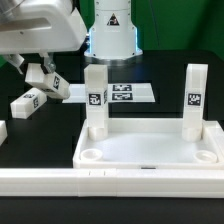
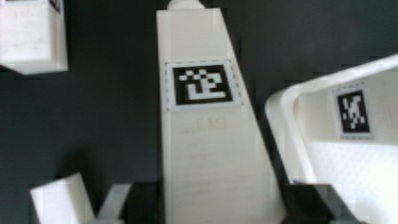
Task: Assemble desk
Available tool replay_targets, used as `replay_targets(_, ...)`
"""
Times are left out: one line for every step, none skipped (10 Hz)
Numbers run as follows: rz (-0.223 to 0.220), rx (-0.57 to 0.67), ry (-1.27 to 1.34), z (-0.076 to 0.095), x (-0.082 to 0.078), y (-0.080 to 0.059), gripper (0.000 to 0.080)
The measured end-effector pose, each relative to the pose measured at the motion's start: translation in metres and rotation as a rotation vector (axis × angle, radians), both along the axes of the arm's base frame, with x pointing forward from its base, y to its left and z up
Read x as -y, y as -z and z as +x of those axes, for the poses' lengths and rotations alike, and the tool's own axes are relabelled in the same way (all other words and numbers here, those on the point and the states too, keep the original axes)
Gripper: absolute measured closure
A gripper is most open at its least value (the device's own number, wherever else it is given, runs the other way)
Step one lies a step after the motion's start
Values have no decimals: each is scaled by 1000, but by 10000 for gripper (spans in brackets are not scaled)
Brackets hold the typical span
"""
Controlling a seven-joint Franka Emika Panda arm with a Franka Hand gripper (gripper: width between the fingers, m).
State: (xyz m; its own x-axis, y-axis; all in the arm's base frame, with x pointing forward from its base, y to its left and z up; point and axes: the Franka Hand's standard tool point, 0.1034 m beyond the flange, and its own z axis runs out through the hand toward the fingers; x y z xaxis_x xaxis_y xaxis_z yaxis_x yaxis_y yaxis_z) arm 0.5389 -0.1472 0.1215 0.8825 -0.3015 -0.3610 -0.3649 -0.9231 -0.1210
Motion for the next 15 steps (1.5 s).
replay_targets(-34, 70, 5, 2, 0, -2, 506)
replay_targets(-40, 93, -6, 6, -5, -8, 506)
replay_targets(-74, 173, -18, 25, -8, -19, 506)
replay_targets(-112, 264, -28, 40, -12, -28, 506)
replay_targets(-143, 325, -36, 46, -17, -30, 506)
replay_targets(-169, 371, -32, 47, -15, -29, 506)
replay_targets(-221, 456, -21, 50, -9, -28, 506)
replay_targets(-262, 527, -9, 51, -9, -28, 506)
replay_targets(-280, 570, -9, 57, -16, -31, 506)
replay_targets(-312, 655, -11, 72, -29, -43, 506)
replay_targets(-309, 684, -17, 81, -47, -49, 506)
replay_targets(-291, 670, -11, 83, -58, -50, 506)
replay_targets(-295, 671, -17, 83, -56, -50, 506)
replay_targets(-295, 670, -16, 82, -55, -49, 506)
replay_targets(-294, 670, -18, 82, -56, -49, 506)
